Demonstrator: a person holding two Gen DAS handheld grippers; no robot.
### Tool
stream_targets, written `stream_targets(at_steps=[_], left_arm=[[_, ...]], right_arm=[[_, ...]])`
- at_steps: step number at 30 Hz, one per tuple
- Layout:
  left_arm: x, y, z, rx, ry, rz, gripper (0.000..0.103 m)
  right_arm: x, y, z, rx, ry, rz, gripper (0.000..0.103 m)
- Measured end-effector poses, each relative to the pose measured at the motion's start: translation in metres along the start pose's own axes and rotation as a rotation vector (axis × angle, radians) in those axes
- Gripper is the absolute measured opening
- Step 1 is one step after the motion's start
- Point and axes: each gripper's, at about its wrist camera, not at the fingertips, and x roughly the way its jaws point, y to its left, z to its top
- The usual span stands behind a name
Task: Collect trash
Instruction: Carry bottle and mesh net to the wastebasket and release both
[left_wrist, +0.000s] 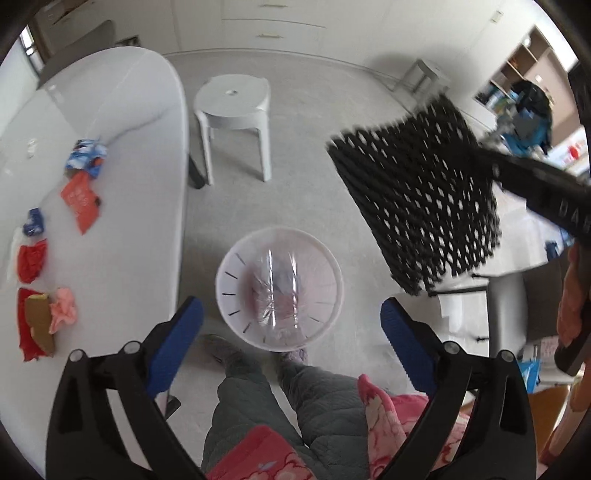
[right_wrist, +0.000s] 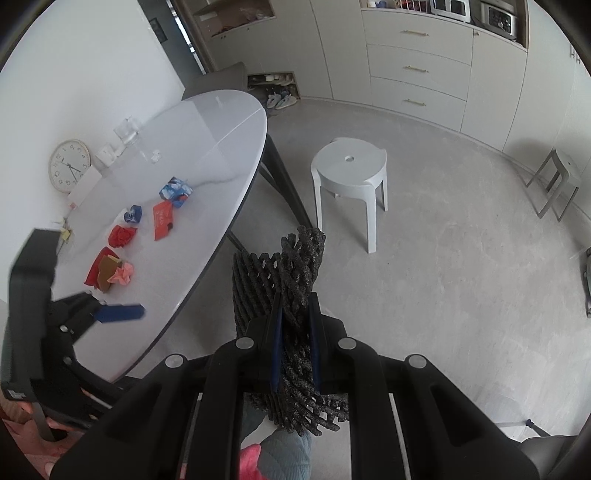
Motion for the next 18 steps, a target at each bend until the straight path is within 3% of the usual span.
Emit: stream_targets(at_steps=[8,15,16,18], left_arm=[[-0.034,0.032,-0.002,-0.131,-0.068,0.039,0.092],[-0.066,0.059,-0.003,-0.224,-0.129,0.085,0.092],[-0.071,0.064,-0.004,-0.233,-0.135,0.096,0.092],[-0.076,0.072,-0.006,-0.251,-0.141,0.11,0.092]], right_arm=[[0.024,0.014,-0.013,-0.03,0.068,0.038,0.016],[0.075,0.028,-0.027,-0.068,0.157,0.035,0.016],[0.083,0.029,-0.029,-0.073,0.169,0.031,0.022],[0.098,0.035,-0.032,-0.093,0.195,0.004,0.048]])
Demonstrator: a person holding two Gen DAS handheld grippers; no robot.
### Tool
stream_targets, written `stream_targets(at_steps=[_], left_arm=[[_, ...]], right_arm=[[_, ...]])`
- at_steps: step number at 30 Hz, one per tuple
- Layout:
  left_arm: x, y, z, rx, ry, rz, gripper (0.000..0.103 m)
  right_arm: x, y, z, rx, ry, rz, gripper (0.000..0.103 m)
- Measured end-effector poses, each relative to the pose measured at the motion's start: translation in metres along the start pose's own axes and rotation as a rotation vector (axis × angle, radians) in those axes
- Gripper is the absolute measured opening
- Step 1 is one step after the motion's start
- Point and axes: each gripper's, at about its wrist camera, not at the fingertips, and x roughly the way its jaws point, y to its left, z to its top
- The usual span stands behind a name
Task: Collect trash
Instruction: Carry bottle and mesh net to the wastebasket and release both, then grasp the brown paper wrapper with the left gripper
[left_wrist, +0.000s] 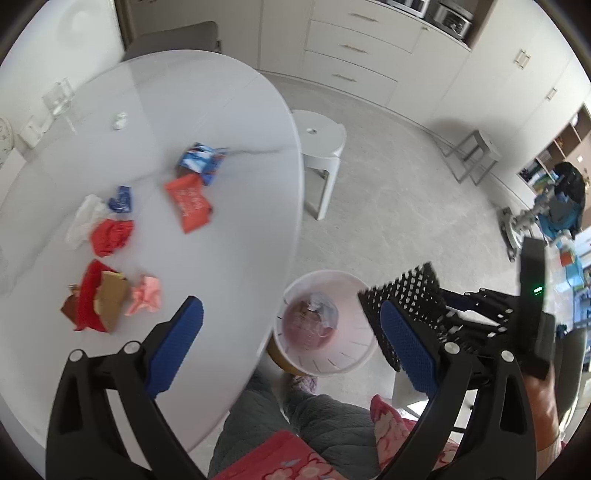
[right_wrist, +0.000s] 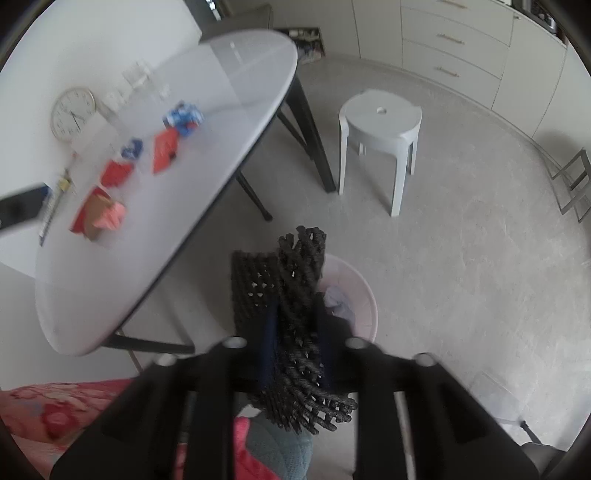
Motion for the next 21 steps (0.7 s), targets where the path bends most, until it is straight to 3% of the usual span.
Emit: stream_targets(at_steps=[1,2,4,9,21], left_arm=[[-0.001,0.004,0.0,-0.009,0.001,0.004,0.092],[-0.001,0.009,-0.001,-0.018,0.002,0.007,0.092],[-0.003,0.02,-0.002,-0.046,0.0,0.013,0.092],[-0.008,0.046,-0.006,-0.099,-0.013,0.035,0.092],[-0.033,0.126,-0.005,-0.251,-0.085,0.108,0.092]], right_arm=[[0.003,0.001,0.0,-0.002,-0.001,-0.014,0.069],[0.006,0.004,0.001,-0.001,-0.005,-0.034,0.082],[0.007,0.005,0.003,0.007,-0.002,-0.046,0.095],[-0.013,0.014,0.023,0.022,-0.051,-0.012,0.101],[-0.056,0.065,0.092,-0.01,-0.21,0.051,0.101]])
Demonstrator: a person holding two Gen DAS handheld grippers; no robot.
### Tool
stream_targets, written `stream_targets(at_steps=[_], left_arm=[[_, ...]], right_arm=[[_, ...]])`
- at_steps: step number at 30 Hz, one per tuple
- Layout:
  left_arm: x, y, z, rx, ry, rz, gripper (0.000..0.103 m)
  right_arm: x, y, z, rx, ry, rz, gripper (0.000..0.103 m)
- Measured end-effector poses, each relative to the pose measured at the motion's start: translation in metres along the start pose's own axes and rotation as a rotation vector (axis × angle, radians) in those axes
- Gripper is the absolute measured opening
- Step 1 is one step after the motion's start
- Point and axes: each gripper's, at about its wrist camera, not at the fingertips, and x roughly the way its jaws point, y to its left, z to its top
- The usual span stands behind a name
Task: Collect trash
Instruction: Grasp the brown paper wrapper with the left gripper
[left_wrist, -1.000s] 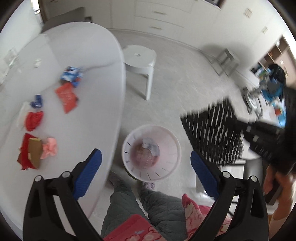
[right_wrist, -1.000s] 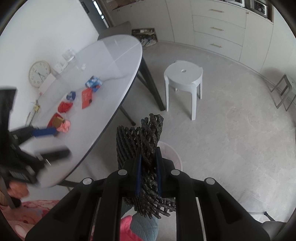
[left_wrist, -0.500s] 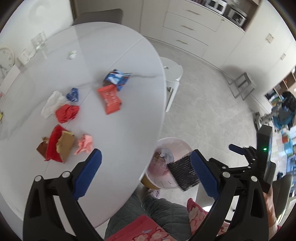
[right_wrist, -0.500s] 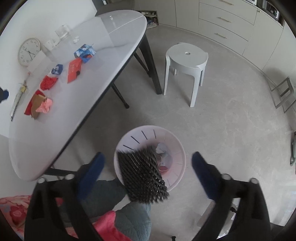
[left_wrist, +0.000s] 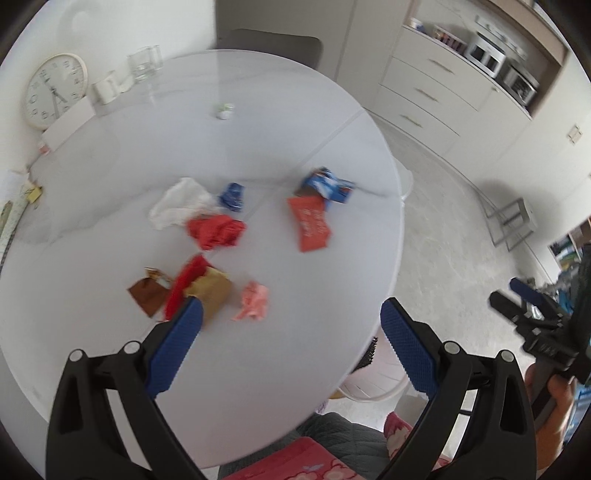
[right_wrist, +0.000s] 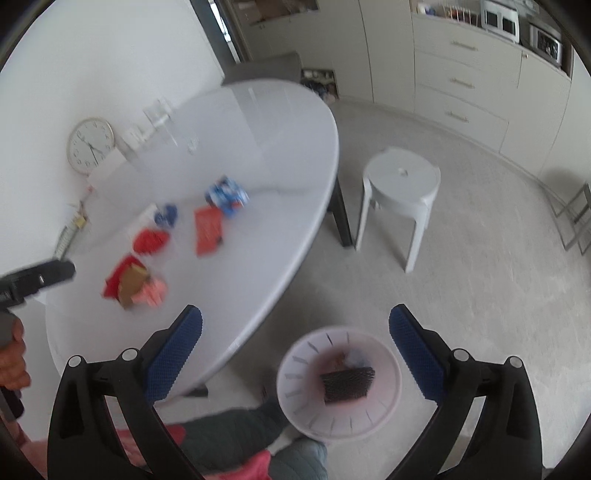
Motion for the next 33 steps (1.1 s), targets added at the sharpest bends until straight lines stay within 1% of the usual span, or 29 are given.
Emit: stream_targets(at_steps=[3,9,13,18,20,22,27,33], left_arm=[[0.001,0.018,0.003,-0.027,-0.005,0.012,0.092],[0.014,0.055,0.013,-0.061,-0.002,0.055,0.093],[0.028,0.082,0.031,-0.106,0.009,0.045,0.092],[0.05,0.106,0.06,-0.071,0.016,0.079,0.092],[0.057,0.114,0.067,-0.059,0.02,0.093,0.092],[0.063,0.124,0.072,-0.05,0.023,0.09,0.092],[0.071,0.144,0.064,-0.01,0.035,0.074,0.092],[0.085,0.162,0.03,0.039,0.049,0.044,0.092]], right_arm=[[0.007,0.012,0.017,0.002,-0.011,0.017,0.101],[0.03,0.043,0.043,-0.019,0.005,0.045,0.101],[0.047,0.065,0.058,-0.046,0.013,0.049,0.101],[0.07,0.09,0.078,-0.071,0.03,0.048,0.101],[0.08,0.101,0.086,-0.081,0.039,0.052,0.101],[0.091,0.114,0.092,-0.098,0.053,0.056,0.101],[0.116,0.148,0.096,-0.161,0.089,0.081,0.101],[0.147,0.183,0.088,-0.233,0.162,0.105,0.101]])
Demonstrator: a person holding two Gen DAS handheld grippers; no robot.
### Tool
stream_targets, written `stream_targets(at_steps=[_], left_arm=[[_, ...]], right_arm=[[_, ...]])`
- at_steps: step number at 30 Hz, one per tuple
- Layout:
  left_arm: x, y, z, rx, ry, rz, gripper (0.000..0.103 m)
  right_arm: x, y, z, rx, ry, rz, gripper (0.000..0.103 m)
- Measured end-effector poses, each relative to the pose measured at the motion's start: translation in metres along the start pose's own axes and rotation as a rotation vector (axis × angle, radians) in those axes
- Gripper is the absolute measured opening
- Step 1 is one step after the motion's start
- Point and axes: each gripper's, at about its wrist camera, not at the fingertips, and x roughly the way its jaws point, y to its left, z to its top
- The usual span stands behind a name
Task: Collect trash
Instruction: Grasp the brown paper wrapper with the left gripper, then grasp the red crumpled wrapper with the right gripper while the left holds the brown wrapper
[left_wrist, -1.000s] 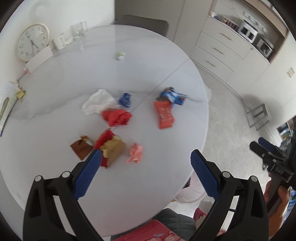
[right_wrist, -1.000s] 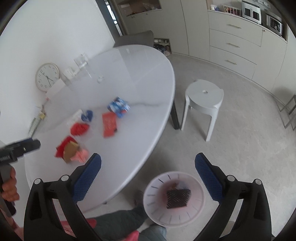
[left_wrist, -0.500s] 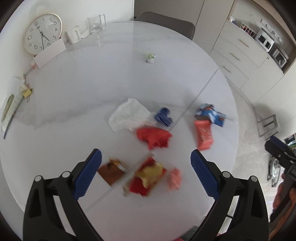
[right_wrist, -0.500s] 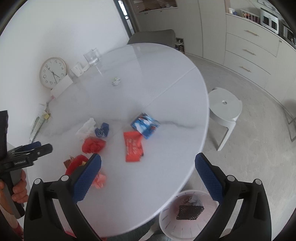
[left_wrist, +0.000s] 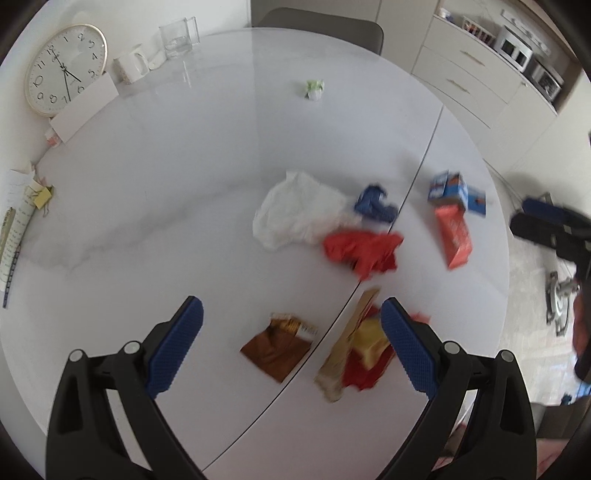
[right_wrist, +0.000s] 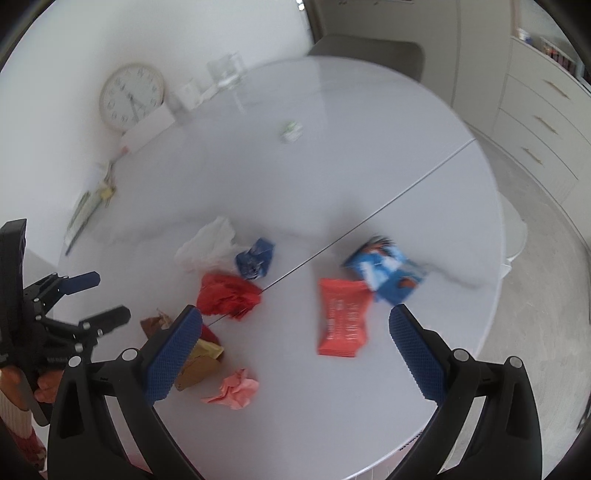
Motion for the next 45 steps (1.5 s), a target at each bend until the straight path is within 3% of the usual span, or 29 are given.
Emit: stream_targets(at_steps=[6,11,19,22,25,28,30,34,36,45], left_arm=[[0.028,0.019,-0.021,-0.041,0.042,-0.026,0.085],[0.03,0.032,-0.03,-0.045,0.026,-0.058,0.085],[0.05,0.026,-0.037,0.239,0.094,-0.09,0.085],[0.061,0.022,-0.036,0.283,0.112,-0.109,0.084],[0.076,0.016,-0.037,0.317,0.149,-0.107,0.069],[0.076,0.008,-0.04,0.364,0.123,-0.091,0.062],[0.074,0.006,-0.042,0.375,0.106,-0.092,0.049],[0.07,0.011,-0.041,0.327,0.083,-0.123,0.041],[0.067,0.016,-0.04,0.281,0.074,-0.14,0.031],[0.063,0.039,-0.043,0.083,0.043,-0.154,0.029]], right_arm=[[0.02,0.019,-0.002,-0.05,0.055,0.011,0.101],[0.026,0.028,-0.004,-0.075,0.079,0.015,0.101],[0.036,0.033,-0.009,-0.096,0.122,0.006,0.101],[0.039,0.034,-0.01,-0.103,0.132,0.0,0.101],[0.042,0.034,-0.01,-0.101,0.141,-0.002,0.101],[0.043,0.035,-0.009,-0.102,0.14,-0.001,0.101],[0.043,0.035,-0.008,-0.104,0.138,0.008,0.101],[0.047,0.04,-0.006,-0.144,0.136,0.032,0.1],[0.052,0.046,-0.005,-0.183,0.138,0.053,0.1],[0.095,0.064,0.004,-0.293,0.185,0.121,0.084]])
